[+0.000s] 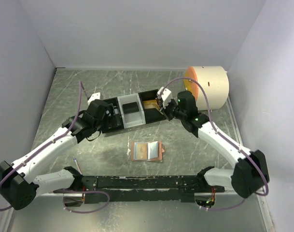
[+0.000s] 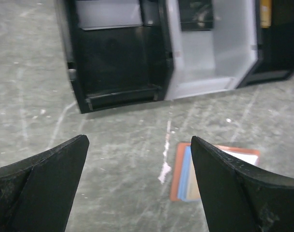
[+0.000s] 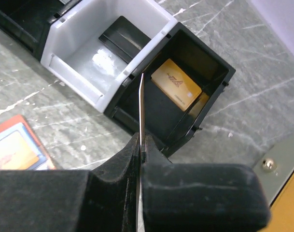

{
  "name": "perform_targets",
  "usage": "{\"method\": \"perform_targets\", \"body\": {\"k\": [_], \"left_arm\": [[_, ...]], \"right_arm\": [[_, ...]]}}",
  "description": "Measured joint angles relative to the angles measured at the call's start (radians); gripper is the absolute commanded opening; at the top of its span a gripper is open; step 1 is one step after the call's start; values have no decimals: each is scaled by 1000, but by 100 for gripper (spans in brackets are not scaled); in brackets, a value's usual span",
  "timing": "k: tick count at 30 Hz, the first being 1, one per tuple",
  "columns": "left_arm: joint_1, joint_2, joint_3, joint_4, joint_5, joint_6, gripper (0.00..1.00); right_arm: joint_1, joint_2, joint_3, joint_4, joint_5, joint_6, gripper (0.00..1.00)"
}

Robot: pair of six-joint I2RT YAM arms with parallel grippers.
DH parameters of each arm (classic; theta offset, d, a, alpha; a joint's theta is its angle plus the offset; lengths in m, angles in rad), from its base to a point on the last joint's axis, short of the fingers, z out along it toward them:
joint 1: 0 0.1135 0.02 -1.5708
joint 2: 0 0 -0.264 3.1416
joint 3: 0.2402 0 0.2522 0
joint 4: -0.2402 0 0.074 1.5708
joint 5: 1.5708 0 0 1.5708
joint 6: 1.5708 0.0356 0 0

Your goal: Take the credit cards out of the card holder

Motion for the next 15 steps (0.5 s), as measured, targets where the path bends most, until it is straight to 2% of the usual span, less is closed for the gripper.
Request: {"method": "perform_targets", "body": {"k": [8,15], "left_arm": [[124,54,42,-65,-47,98,100],[210,19,32,-56,-89,163,100]], "right_arm": [[-66,231,176,-64,-84,-211,0],[-97,380,290,-121,-165,-407,0]]}}
